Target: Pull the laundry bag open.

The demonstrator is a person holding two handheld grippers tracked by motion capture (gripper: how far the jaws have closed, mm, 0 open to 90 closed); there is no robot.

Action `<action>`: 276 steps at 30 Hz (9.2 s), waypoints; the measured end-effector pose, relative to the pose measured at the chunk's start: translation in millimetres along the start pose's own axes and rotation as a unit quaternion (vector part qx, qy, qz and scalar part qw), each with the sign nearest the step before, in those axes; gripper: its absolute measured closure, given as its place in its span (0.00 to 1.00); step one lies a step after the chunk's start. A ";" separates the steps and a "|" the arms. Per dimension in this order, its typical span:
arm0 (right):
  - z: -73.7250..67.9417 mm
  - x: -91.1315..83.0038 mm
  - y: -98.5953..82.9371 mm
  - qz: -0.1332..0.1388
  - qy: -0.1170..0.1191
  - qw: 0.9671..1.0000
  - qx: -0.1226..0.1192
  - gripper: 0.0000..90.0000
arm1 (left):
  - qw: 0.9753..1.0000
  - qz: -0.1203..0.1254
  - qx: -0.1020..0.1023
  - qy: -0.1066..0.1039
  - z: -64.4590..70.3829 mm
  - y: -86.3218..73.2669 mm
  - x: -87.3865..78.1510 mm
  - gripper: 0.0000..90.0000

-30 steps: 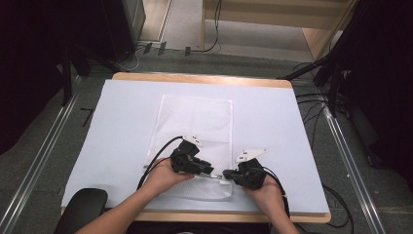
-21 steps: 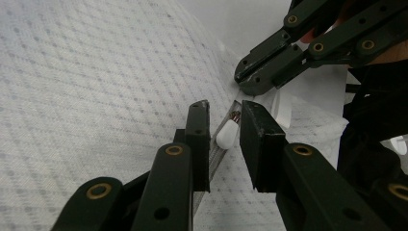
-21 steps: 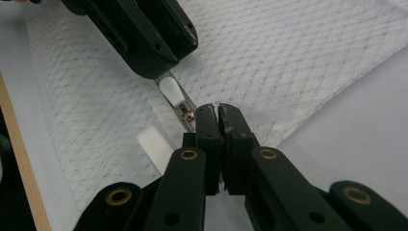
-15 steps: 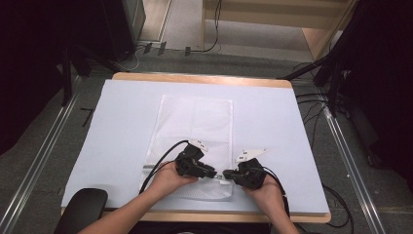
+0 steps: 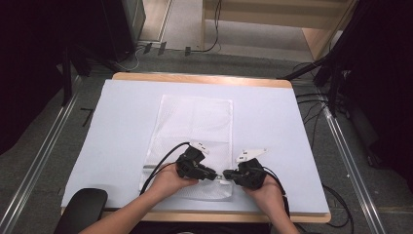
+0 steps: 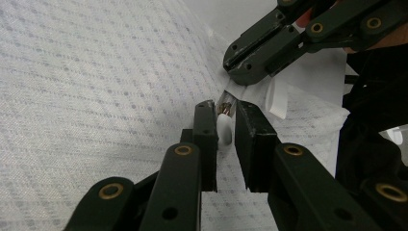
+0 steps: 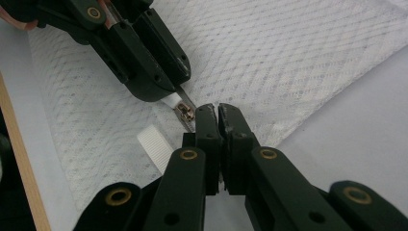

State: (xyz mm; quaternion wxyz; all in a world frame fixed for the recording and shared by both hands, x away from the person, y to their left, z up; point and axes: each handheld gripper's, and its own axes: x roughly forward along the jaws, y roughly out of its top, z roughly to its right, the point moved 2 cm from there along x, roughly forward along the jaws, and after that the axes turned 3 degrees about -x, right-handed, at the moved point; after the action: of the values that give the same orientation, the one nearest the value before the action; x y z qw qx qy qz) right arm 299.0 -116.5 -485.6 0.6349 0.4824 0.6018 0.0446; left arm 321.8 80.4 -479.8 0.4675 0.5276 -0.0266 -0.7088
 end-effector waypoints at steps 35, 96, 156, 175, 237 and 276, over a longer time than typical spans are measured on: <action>1.7 -1.2 -2.5 0.004 0.004 0.999 -0.034 1.00 | 0.997 -0.010 -0.063 -0.038 -10.2 3.5 -6.9 0.98; 11.3 0.7 1.3 -0.007 0.049 0.997 -0.053 1.00 | 0.994 -0.019 -0.104 -0.019 -40.0 -20.6 -92.2 0.98; 13.9 1.9 3.9 -0.015 0.063 0.996 -0.057 1.00 | 0.990 -0.011 -0.143 0.004 -66.6 -50.3 -132.0 0.98; 14.4 1.9 4.7 -0.019 0.067 0.996 -0.063 1.00 | 0.983 -0.009 -0.179 0.027 -84.2 -75.1 -161.0 0.98; 29.3 -11.5 17.9 0.019 0.056 0.998 -0.037 0.76 | 0.980 0.097 -0.142 0.105 -87.8 -97.9 -183.0 0.60; 80.4 -34.5 -7.2 0.065 -0.068 0.994 0.060 0.37 | 0.958 0.130 -0.161 0.200 -128.7 -93.7 -191.6 0.38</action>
State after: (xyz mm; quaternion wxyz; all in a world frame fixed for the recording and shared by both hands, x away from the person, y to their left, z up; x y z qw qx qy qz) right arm 350.8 -187.3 -480.9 0.6399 0.5596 0.5263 0.0173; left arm 363.0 324.0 -447.9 0.6301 0.5683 0.1137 -0.5168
